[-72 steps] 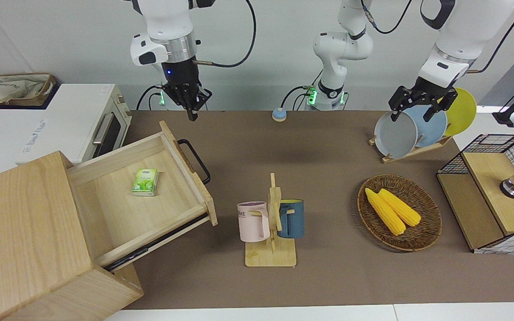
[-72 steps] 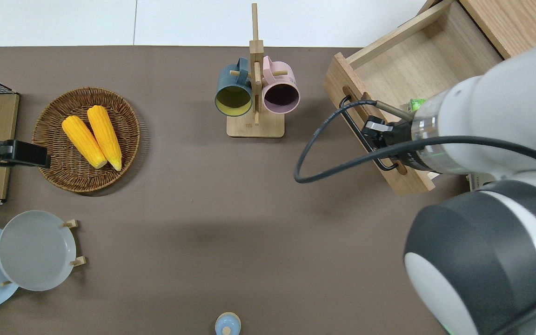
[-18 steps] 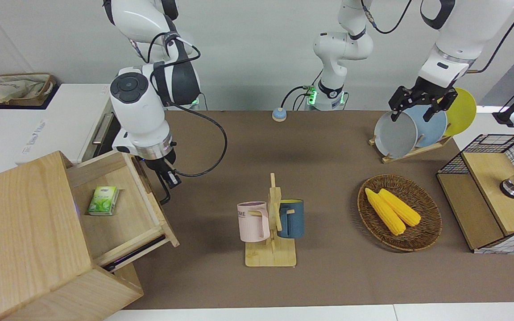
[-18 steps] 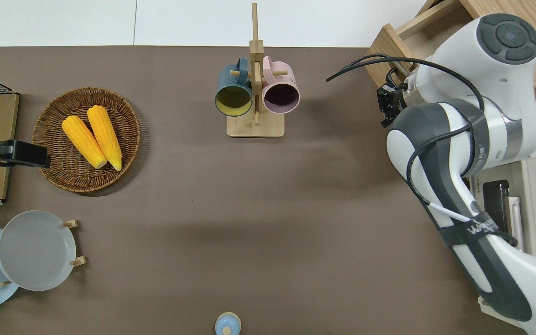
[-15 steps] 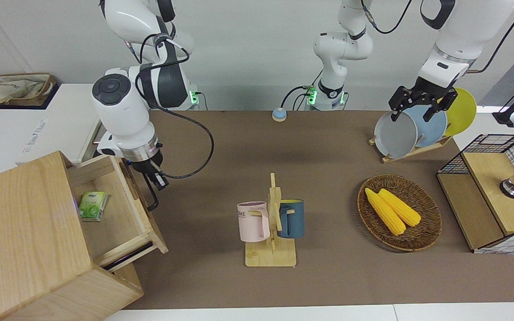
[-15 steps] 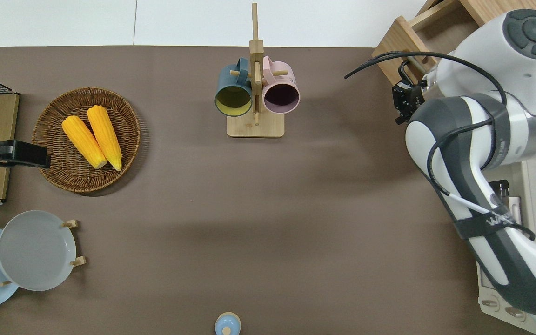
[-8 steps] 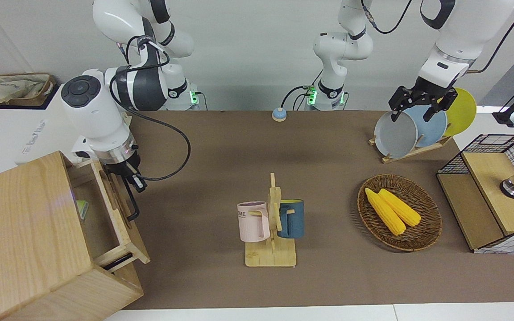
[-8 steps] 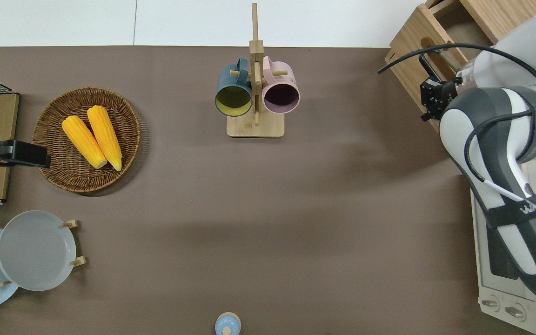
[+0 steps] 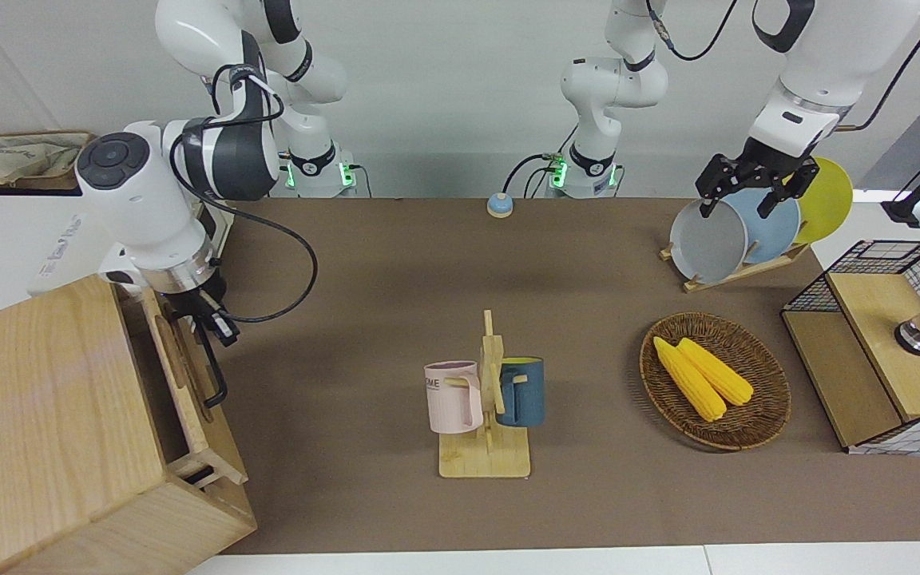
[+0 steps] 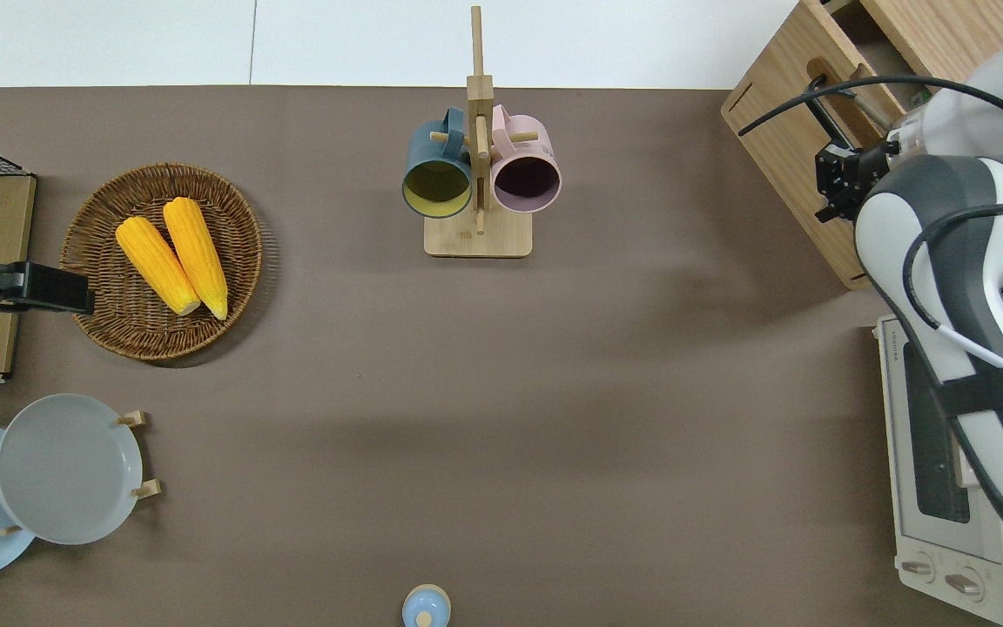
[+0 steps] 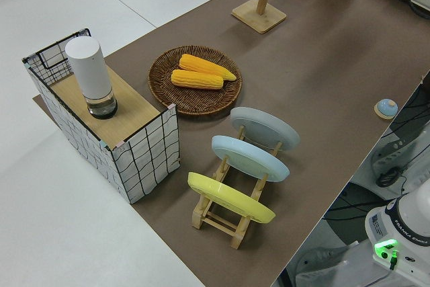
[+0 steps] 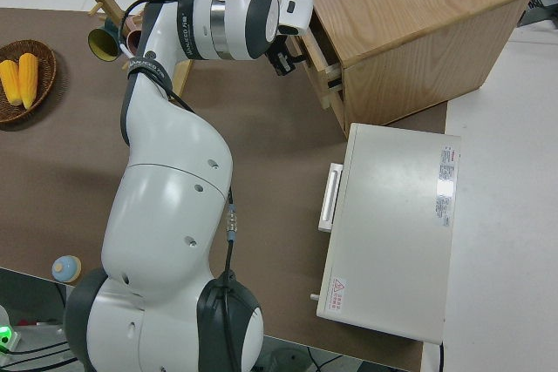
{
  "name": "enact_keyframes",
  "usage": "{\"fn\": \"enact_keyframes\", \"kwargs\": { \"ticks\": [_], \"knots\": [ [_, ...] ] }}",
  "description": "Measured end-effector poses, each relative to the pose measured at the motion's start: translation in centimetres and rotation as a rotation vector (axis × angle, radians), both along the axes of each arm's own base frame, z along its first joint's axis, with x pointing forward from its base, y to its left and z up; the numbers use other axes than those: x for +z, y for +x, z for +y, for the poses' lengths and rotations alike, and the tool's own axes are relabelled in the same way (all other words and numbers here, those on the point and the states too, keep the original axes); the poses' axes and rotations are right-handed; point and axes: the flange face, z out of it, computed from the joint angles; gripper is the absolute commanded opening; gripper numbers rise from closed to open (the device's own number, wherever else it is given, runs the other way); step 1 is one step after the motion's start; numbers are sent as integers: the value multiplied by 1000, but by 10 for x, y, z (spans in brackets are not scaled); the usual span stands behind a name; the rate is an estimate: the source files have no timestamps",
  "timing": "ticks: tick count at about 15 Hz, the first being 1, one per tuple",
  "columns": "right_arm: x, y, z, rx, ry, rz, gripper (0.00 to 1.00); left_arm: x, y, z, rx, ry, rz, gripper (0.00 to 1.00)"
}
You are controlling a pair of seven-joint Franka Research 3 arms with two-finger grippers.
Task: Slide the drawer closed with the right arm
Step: 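Continue pushing the drawer with the right gripper until fully shut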
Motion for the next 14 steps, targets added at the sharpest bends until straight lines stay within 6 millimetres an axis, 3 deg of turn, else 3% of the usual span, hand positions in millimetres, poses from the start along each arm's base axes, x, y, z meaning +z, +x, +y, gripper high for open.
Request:
{"fn": "enact_keyframes", "kwargs": {
  "ticks": [3, 8, 14],
  "knots": [
    [4, 0, -23, 6, -6, -8, 0, 0, 0, 0, 0, 0, 0, 995],
    [8, -1, -43, 38, -9, -12, 0, 0, 0, 0, 0, 0, 0, 998],
    [9, -2, -47, 59, -8, -10, 0, 0, 0, 0, 0, 0, 0, 995]
  ]
}}
